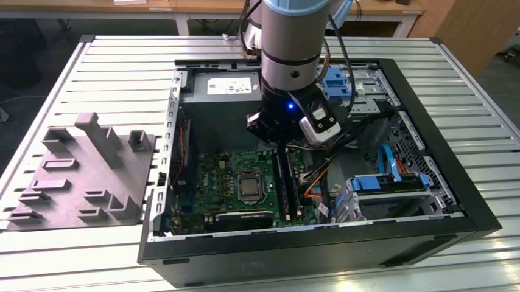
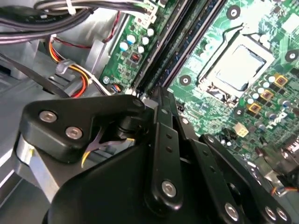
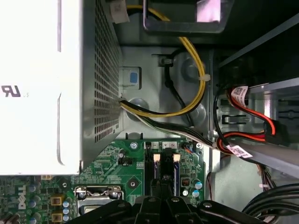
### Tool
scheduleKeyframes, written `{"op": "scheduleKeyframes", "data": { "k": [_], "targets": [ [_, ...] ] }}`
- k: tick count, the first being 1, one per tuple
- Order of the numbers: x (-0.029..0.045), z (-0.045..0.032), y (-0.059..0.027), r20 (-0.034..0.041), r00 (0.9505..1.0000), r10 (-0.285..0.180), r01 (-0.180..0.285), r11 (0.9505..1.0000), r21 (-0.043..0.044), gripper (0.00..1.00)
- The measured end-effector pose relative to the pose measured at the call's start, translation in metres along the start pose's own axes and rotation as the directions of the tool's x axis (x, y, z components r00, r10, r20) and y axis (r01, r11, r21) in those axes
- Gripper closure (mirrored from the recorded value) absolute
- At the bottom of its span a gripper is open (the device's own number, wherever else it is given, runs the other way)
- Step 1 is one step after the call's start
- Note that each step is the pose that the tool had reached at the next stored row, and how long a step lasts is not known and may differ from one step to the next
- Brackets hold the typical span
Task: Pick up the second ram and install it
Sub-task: 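Press down the second ram until it locks into place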
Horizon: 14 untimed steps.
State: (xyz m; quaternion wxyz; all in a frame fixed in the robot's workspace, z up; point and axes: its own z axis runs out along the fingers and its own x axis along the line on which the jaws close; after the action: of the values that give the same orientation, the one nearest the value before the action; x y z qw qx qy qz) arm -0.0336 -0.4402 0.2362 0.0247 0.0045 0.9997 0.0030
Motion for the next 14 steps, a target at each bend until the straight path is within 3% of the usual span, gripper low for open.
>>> {"op": "scheduleKeyframes", "data": {
  "k": [5,14],
  "targets": [
    [0.0,-0.0003,-0.0063,-0.0002,1.0,0.0,0.0,1.0,0.0004,0.9],
    [-0.0003,-0.0004,-0.0383,-0.0001,1.0,0.0,0.0,1.0,0.0003,0.9]
  ]
}}
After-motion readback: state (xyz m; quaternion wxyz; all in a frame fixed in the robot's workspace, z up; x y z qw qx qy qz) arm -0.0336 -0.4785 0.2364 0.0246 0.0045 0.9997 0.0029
